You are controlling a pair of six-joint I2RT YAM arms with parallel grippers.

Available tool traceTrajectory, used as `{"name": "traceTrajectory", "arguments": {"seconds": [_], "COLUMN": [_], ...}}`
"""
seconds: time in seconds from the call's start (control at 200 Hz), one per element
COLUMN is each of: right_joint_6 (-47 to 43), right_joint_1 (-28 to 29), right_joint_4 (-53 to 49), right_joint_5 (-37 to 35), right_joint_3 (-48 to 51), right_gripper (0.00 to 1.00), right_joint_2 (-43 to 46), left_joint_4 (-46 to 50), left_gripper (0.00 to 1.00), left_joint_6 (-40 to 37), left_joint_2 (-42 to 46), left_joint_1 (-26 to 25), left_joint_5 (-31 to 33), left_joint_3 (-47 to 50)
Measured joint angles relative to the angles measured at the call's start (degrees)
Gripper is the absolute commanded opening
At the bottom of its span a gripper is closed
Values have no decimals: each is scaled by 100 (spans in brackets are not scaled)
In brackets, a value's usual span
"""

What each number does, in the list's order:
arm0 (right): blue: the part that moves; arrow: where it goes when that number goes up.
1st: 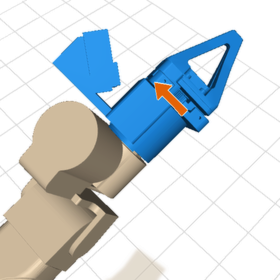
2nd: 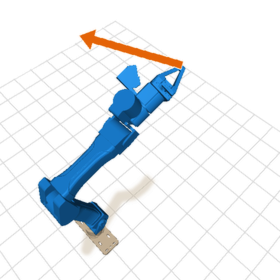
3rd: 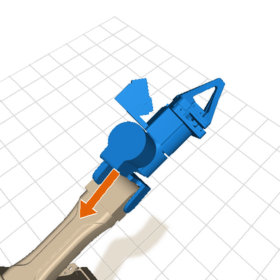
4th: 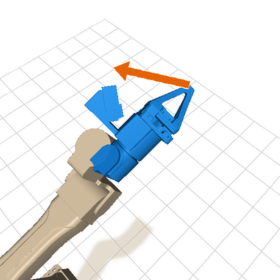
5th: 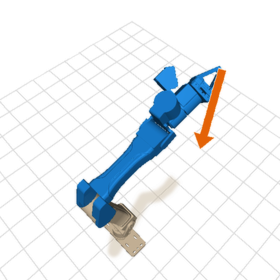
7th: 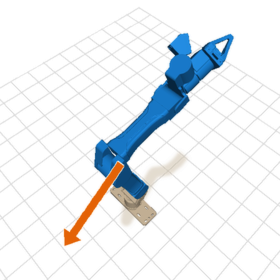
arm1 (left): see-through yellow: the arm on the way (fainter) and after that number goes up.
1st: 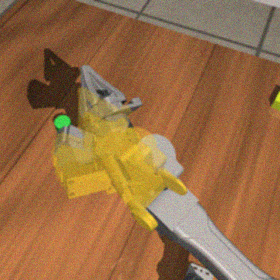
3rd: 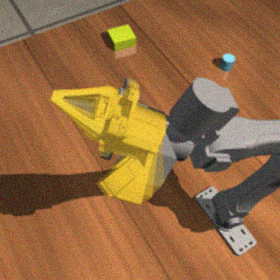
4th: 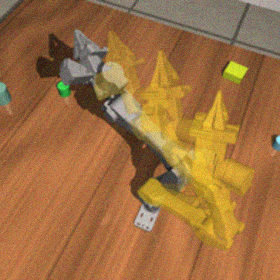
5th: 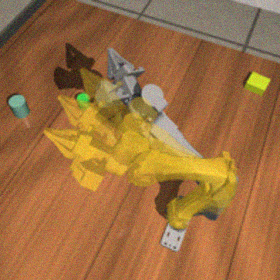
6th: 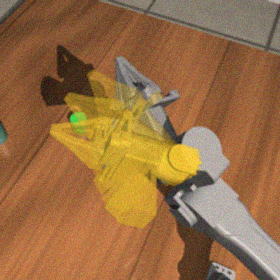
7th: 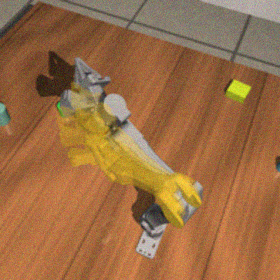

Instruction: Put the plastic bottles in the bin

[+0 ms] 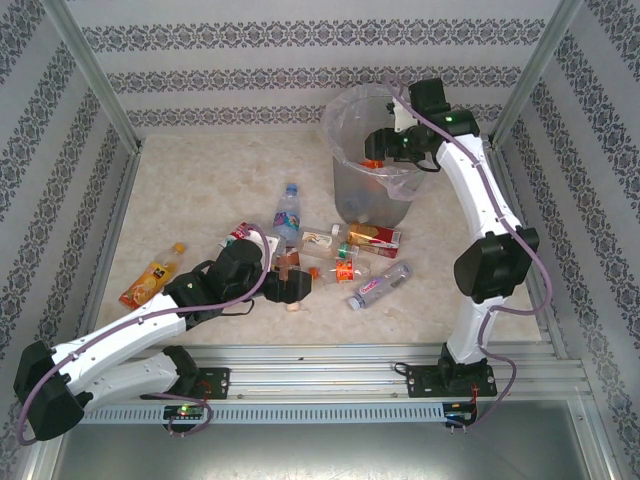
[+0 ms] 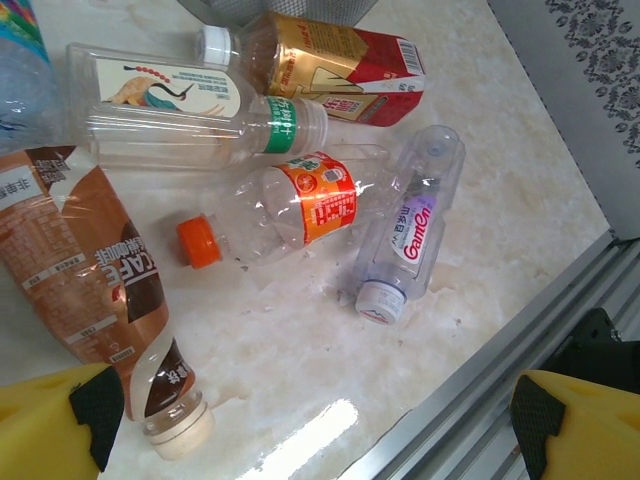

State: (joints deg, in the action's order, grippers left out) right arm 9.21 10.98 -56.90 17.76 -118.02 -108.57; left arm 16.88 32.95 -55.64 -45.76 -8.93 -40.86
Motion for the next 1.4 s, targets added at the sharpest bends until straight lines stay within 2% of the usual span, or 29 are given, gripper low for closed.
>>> {"name": "traceTrajectory", "arguments": {"seconds": [0.485, 0.664, 0.844, 1.069, 1.239, 1.399], "right_joint_6": [2, 153, 376, 879, 1482, 2000], "right_joint_1": [15, 264, 756, 955, 955, 951], "right_joint_4": [-17, 127, 396, 627, 761, 977], "right_joint_5": [-85, -118, -142, -151, -369, -533], "right_joint_3": [380, 1421, 2662, 4496, 5672, 6404], "right_gripper": [70, 70, 71, 73, 73, 74], "right_joint_2": [1495, 2459, 3676, 5233, 5718, 5777], "left_joint_4": [391, 535, 483, 459, 304, 59], "left_gripper": [99, 98, 97, 98, 100, 100], "left_joint_6": [28, 28, 37, -28, -264, -452], "left_joint_2": [55, -63, -120, -328, -354, -358], "left_joint_1": [0, 61, 505, 538, 538, 538], "left_joint_5": [321, 302, 17, -219, -505, -839], "left_joint_3": [-216, -256, -201, -125, -87, -61]}}
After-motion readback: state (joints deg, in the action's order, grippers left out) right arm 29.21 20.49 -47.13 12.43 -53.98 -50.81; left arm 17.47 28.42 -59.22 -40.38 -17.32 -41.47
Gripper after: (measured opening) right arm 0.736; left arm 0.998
